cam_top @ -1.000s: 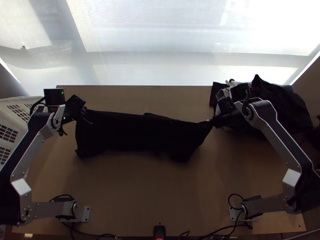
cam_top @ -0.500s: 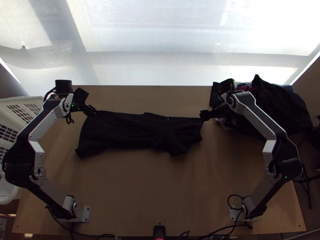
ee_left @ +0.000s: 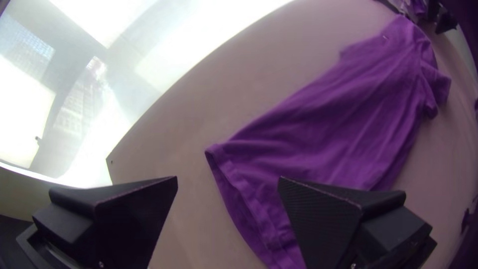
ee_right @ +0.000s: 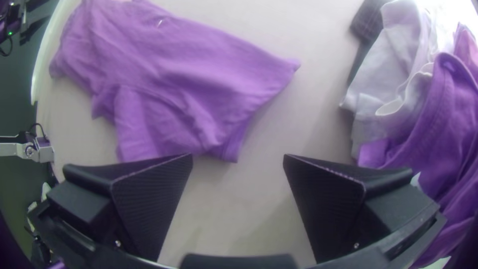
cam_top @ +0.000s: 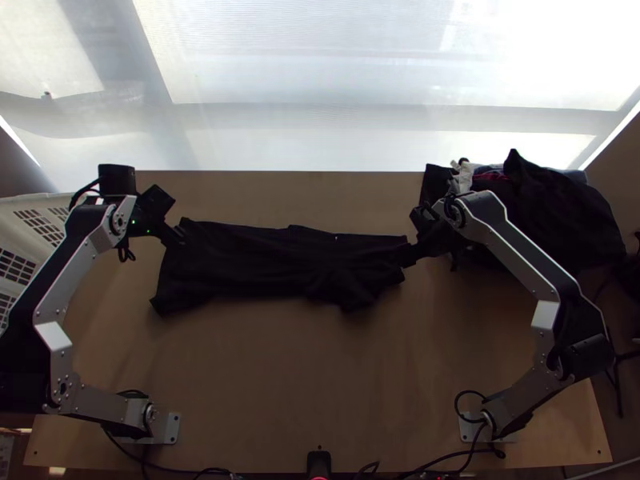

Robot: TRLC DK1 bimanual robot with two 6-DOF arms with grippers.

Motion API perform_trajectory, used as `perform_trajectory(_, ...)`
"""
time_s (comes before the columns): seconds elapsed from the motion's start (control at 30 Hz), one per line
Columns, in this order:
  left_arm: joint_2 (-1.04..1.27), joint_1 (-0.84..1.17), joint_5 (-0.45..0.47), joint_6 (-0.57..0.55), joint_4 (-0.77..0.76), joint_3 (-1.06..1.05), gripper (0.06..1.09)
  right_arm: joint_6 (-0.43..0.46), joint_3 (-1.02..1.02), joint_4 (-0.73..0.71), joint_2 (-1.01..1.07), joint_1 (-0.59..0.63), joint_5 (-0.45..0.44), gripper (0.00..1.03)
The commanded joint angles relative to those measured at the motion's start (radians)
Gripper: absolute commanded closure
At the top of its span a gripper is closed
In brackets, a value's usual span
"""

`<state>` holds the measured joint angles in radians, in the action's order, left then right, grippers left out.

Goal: Fold the t-shirt

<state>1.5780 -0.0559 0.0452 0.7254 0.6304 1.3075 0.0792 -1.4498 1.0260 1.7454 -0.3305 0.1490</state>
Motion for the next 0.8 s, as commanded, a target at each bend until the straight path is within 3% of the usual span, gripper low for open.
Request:
perform_trajectory(0.0, -0.138, 0.019, 0.004, 0.105, 0.037, -0.212, 0.11, 0.008, 0.106, -0.02, -0.014, -0.041, 0.001, 0.22)
perform_trajectory(0.4, -0.164, 0.047, -0.004, 0.143, -0.067, -0.289, 0.11, 0.007, 0.039, -0.086, 0.089, -0.077, 0.017, 0.22)
perform_trajectory(0.6, -0.245, 0.154, -0.013, 0.144, -0.095, -0.372, 0.11, 0.007, 0.026, -0.099, 0.111, -0.101, 0.023, 0.23)
perform_trajectory(0.77, -0.269, 0.171, -0.09, 0.279, -0.255, -0.521, 0.11, 0.007, 0.016, -0.101, 0.115, -0.101, 0.024, 0.25)
